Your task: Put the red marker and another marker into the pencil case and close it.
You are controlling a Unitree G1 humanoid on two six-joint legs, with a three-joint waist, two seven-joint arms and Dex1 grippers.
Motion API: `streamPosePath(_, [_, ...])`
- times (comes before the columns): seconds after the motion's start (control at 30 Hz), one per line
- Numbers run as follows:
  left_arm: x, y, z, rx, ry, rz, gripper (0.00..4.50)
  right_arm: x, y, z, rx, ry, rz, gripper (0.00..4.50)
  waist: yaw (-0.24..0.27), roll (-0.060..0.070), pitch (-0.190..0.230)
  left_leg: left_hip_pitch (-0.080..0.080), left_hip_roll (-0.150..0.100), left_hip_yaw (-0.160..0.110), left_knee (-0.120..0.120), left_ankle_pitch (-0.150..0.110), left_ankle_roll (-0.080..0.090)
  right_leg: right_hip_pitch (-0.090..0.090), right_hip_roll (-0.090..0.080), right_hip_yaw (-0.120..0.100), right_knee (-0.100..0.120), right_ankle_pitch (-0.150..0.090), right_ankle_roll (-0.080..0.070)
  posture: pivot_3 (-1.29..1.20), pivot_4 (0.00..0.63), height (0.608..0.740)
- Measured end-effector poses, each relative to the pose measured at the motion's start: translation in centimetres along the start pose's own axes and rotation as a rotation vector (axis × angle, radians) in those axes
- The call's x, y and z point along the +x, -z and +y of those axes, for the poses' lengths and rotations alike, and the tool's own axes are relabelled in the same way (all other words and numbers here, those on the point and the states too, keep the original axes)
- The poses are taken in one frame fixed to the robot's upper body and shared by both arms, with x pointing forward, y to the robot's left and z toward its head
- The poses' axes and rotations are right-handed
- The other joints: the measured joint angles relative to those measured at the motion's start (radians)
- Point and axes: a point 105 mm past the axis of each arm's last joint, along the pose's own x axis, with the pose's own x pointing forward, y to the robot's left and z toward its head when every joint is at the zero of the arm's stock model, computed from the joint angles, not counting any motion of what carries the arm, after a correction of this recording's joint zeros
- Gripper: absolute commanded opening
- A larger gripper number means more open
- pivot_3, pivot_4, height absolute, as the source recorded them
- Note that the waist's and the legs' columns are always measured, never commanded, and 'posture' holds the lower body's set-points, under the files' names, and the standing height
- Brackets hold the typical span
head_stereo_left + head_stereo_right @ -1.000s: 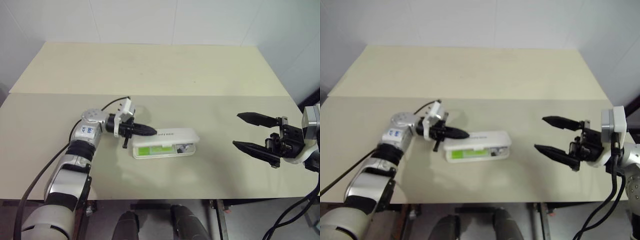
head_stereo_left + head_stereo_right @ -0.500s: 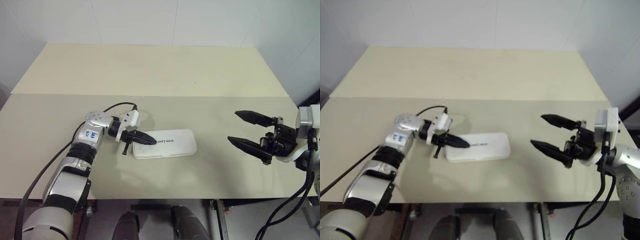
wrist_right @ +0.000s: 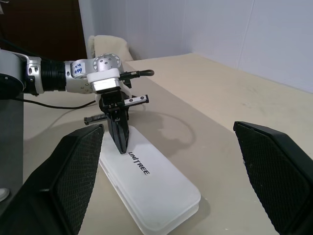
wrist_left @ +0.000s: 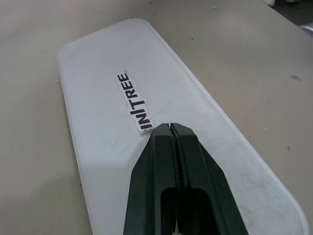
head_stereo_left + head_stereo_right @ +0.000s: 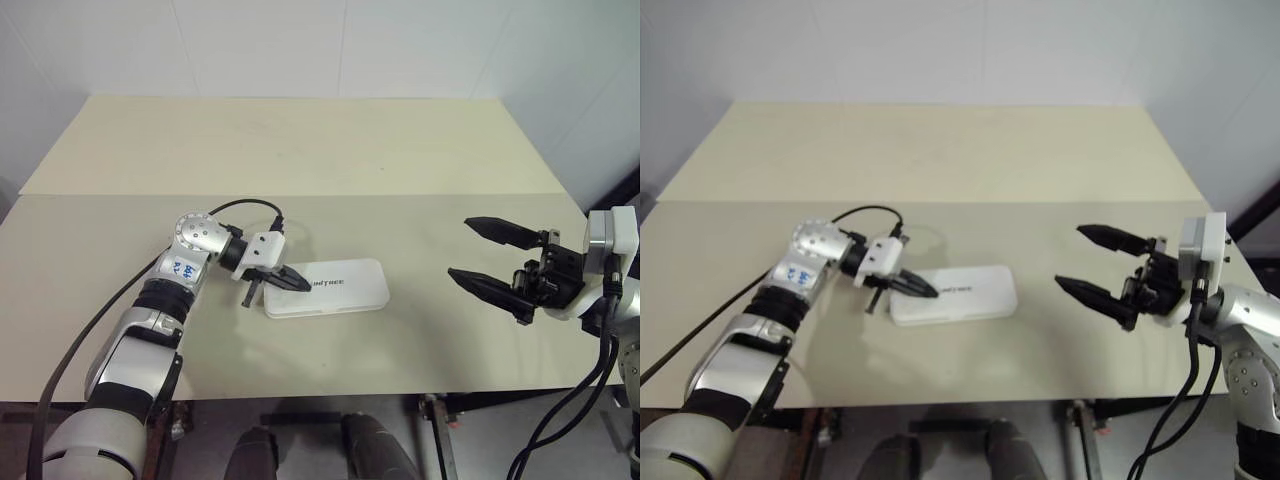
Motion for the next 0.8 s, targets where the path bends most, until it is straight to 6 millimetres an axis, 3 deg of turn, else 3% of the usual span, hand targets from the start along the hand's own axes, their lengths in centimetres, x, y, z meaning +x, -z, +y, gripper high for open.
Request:
streamPosePath(0.2, [-1.5, -0.1, 0.4, -0.06, -0.156, -0.094, 0.01, 0.4, 0.2, -0.6, -0.006, -0.003, -0.002, 4.5, -0.01, 0.0, 0.001, -0.004, 0.001, 0.0, -0.001, 0.0, 0.0, -0.005, 0.0, -0.001, 0.0, 0.001, 0.002, 0.0, 0.15, 0.74])
streamPosePath(0.43, [-6.1, -4.2, 0.6, -0.018, -0.381, -0.368, 0.01, 1.4, 0.2, -1.5, -0.023, -0.035, -0.011, 4.5, -0.004, 0.001, 0.001, -0.007, 0.001, -0.001, -0.003, -0.002, 0.002, -0.009, -0.001, -0.003, 0.001, 0.001, 0.001, 0.0, 0.15, 0.74])
streamPosePath(0.6, [-7.5, -4.0, -0.8, -0.058, -0.482, -0.431, 0.01, 1.9, 0.3, -2.3, -0.028, -0.056, -0.014, 4.5, -0.004, 0.001, 0.001, -0.007, 0.001, -0.001, -0.003, -0.002, 0.002, -0.009, -0.002, -0.003, 0.0, 0.001, 0.001, 0.0, 0.15, 0.74])
streamPosePath(0.8, [-8.9, -4.5, -2.9, -0.002, -0.509, -0.477, 1.95, 2.5, 0.7, -2.8, -0.03, -0.095, 0.004, 4.5, -0.005, 0.001, 0.001, -0.007, 0.001, 0.0, -0.003, -0.002, 0.002, -0.009, -0.002, -0.003, 0.0, 0.001, 0.001, 0.0, 0.15, 0.74])
